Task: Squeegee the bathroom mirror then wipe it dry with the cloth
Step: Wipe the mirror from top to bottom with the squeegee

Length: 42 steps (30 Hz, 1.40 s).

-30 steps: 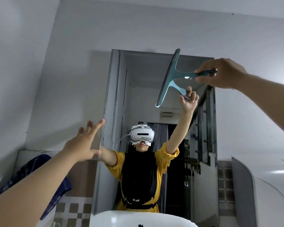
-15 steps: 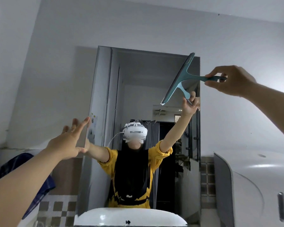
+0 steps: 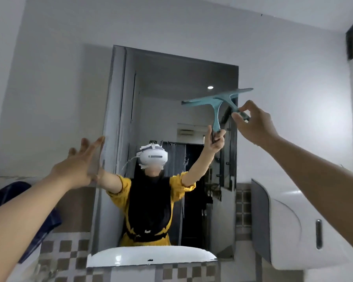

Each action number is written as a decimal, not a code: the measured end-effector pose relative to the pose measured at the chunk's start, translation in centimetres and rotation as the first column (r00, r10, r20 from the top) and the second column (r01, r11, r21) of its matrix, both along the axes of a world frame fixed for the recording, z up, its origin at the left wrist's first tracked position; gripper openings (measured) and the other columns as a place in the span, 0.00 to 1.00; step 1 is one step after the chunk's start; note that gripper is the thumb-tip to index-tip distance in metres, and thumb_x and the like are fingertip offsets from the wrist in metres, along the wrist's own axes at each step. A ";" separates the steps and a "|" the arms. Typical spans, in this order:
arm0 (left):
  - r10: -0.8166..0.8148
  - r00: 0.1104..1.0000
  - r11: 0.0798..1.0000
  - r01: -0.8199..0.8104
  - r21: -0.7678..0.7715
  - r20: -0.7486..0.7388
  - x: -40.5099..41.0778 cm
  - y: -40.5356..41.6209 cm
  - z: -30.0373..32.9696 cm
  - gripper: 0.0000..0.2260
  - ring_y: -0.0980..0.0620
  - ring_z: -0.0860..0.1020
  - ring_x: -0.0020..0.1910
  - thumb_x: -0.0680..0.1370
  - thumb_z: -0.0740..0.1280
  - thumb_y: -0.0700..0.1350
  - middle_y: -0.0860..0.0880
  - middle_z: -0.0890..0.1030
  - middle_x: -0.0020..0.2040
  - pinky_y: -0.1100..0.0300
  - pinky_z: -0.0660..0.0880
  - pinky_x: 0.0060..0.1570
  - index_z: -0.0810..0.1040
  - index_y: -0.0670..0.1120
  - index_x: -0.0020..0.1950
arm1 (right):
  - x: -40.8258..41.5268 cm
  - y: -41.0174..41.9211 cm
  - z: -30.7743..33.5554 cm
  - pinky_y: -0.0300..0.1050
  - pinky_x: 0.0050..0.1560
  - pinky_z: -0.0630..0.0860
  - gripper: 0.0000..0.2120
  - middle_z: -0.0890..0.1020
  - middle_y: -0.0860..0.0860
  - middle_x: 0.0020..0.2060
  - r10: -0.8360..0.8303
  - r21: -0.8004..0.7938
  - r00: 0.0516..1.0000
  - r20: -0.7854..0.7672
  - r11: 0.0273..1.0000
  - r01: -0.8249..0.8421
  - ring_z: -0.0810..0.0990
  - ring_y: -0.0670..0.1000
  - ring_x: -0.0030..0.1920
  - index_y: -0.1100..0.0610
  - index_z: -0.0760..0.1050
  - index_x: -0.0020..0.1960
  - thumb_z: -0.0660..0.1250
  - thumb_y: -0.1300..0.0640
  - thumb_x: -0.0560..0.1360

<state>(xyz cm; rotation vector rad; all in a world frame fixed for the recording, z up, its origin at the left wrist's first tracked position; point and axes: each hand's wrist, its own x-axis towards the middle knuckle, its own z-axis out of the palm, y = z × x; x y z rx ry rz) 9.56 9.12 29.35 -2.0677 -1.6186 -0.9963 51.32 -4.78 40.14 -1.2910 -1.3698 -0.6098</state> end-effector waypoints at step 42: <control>-0.224 0.973 0.971 0.228 0.076 -0.054 -1.1 -0.3 -3.1 0.39 0.31 0.42 0.73 0.77 0.64 0.50 0.39 0.41 0.77 0.35 0.68 0.63 0.37 0.66 0.72 | -26.2 6.0 -9.9 0.41 0.27 0.72 0.11 0.75 0.40 0.32 0.256 0.164 0.935 -0.247 0.962 -0.220 0.73 0.46 0.26 0.52 0.75 0.54 0.67 0.48 0.75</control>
